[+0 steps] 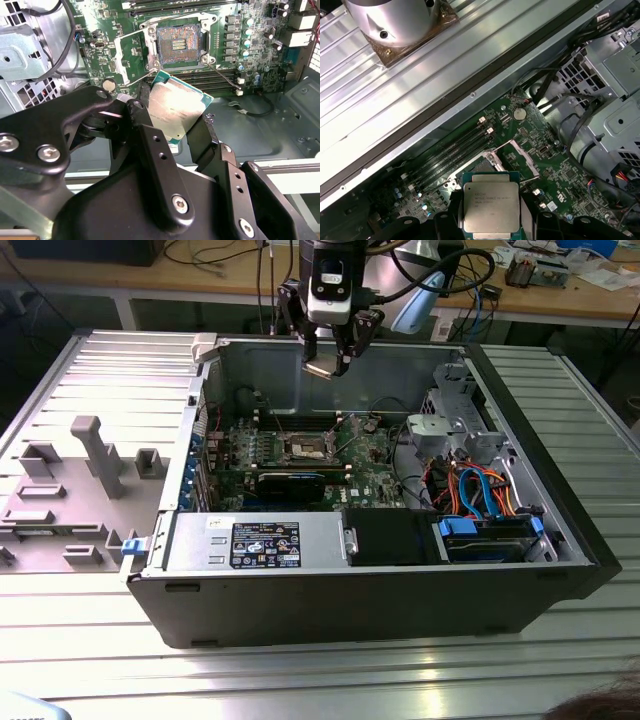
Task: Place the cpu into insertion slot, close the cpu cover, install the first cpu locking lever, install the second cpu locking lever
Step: 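Place the cpu into insertion slot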
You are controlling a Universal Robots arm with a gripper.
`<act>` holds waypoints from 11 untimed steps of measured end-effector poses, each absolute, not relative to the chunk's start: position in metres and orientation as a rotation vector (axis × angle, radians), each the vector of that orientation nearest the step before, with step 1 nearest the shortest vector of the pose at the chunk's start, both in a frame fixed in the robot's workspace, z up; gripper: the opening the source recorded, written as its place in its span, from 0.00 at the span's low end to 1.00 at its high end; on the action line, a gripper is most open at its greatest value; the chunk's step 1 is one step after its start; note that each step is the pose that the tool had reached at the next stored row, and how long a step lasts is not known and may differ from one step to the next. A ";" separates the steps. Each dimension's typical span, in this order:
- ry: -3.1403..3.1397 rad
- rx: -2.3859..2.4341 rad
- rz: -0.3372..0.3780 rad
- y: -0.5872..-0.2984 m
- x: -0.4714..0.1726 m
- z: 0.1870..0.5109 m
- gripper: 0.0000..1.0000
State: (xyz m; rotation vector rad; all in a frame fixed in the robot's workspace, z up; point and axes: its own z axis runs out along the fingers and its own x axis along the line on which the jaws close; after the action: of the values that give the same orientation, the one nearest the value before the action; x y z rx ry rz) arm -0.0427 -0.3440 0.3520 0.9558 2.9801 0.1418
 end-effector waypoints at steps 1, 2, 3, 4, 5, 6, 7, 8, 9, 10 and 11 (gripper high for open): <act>2.980 0.957 0.142 -0.344 -0.043 0.352 0.54; 2.979 0.959 0.142 -0.344 -0.043 0.352 0.54; 2.979 0.960 0.142 -0.344 -0.043 0.352 0.54; 2.978 0.963 0.142 -0.344 -0.043 0.352 0.54; 2.977 0.964 0.142 -0.344 -0.043 0.352 0.54; 2.977 0.965 0.142 -0.344 -0.043 0.352 0.54; 2.976 0.967 0.142 -0.344 -0.043 0.352 0.54; 2.976 0.968 0.142 -0.344 -0.043 0.352 0.54; 2.975 0.969 0.142 -0.344 -0.043 0.352 0.54; 2.975 0.971 0.142 -0.344 -0.043 0.352 0.54; 2.974 0.972 0.142 -0.344 -0.043 0.352 0.54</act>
State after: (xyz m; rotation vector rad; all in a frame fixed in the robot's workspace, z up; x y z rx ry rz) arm -0.0427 -0.3440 0.3520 0.9721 2.9743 0.1417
